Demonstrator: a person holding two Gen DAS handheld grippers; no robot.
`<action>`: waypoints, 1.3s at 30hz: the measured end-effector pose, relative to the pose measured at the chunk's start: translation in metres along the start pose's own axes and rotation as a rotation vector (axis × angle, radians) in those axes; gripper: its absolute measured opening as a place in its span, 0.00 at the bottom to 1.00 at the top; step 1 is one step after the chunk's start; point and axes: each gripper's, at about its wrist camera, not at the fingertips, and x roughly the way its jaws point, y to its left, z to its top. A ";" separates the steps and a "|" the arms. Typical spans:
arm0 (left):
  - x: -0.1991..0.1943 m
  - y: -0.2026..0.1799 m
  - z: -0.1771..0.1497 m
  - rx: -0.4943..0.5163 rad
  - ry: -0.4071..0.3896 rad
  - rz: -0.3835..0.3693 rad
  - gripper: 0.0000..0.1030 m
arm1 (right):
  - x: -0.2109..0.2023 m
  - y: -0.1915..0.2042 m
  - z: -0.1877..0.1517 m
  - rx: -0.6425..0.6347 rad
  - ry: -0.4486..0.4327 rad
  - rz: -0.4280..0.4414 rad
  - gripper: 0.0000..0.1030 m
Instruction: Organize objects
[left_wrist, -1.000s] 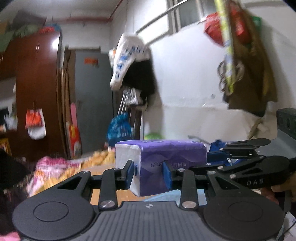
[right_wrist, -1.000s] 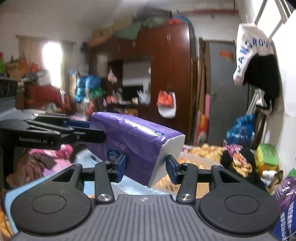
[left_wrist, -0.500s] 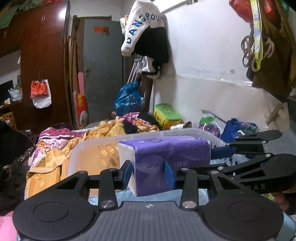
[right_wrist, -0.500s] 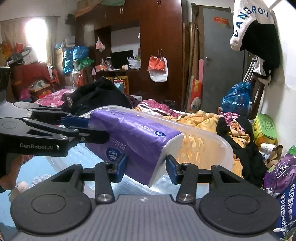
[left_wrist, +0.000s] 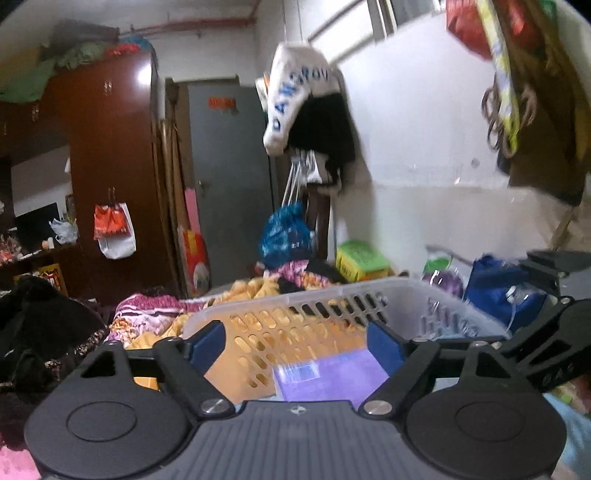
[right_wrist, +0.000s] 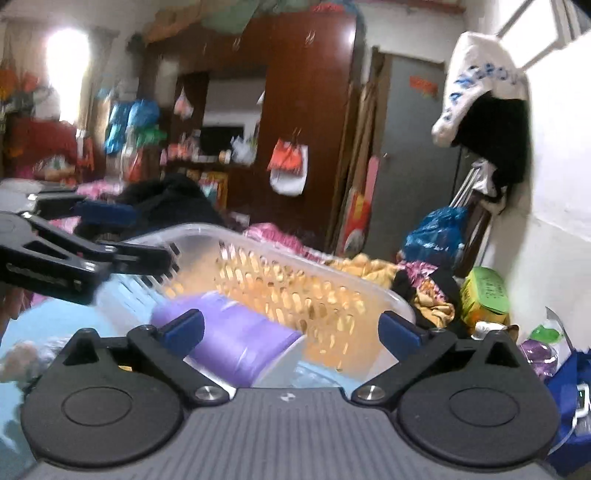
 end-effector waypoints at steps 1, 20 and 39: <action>-0.013 -0.002 -0.004 0.000 -0.013 0.004 0.86 | -0.014 0.000 -0.008 0.012 -0.013 -0.007 1.00; -0.078 -0.091 -0.113 -0.090 -0.039 -0.089 0.86 | -0.090 0.030 -0.153 0.166 -0.057 -0.057 0.85; 0.007 -0.164 -0.116 0.029 0.141 -0.166 0.79 | -0.103 0.020 -0.177 0.176 -0.033 -0.074 0.40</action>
